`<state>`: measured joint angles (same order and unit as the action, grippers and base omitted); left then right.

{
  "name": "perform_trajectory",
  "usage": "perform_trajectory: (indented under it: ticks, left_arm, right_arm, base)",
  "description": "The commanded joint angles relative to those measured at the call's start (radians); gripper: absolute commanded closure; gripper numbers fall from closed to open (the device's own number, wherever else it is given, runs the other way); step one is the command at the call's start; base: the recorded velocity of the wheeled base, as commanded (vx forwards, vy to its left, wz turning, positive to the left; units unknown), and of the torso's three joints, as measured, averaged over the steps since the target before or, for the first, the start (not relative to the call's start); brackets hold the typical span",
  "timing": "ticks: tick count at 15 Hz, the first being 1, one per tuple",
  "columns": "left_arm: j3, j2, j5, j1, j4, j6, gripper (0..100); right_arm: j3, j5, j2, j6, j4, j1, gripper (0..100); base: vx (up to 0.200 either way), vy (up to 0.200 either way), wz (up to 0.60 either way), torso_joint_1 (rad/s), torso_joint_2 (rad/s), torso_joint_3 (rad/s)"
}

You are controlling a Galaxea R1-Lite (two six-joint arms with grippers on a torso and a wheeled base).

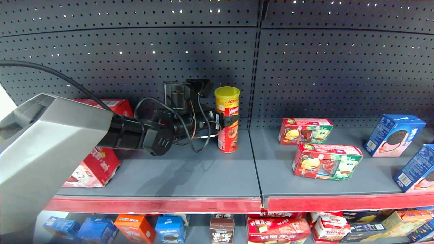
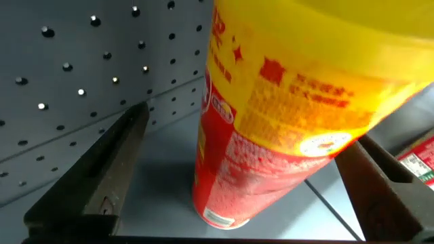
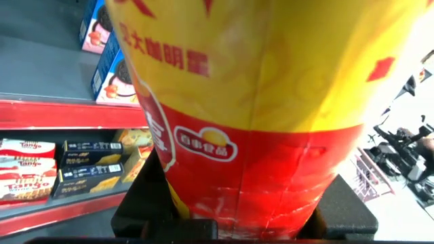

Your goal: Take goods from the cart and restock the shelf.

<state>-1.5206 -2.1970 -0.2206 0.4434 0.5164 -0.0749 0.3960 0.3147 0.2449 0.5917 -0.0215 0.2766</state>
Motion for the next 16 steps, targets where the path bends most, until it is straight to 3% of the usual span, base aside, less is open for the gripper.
perform_trajectory:
  ticks: [1,10,15,16]
  left_arm:
    - [-0.024,-0.029,0.001,0.001,0.001,0.000,0]
    - [-0.125,-0.104,0.024,0.003,0.001,0.000,0]
    - [-0.151,-0.121,0.040,0.006,0.002,-0.020,0]
    - [-0.150,-0.121,0.043,0.011,0.002,-0.020,100]
  right_arm:
    - [0.004,0.000,-0.013,0.002,0.000,0.001,100]
    - [0.006,-0.003,-0.015,0.031,-0.002,0.001,100]
    - [0.004,-0.009,-0.015,0.037,-0.002,0.000,100]
    - [0.004,-0.009,-0.015,0.043,-0.002,0.000,100]
  base:
    - [0.000,0.000,0.00,0.000,0.00,0.000]
    - [0.000,0.000,0.00,0.000,0.00,0.000]
    - [0.000,0.000,0.00,0.000,0.00,0.000]
    - [0.000,0.000,0.00,0.000,0.00,0.000]
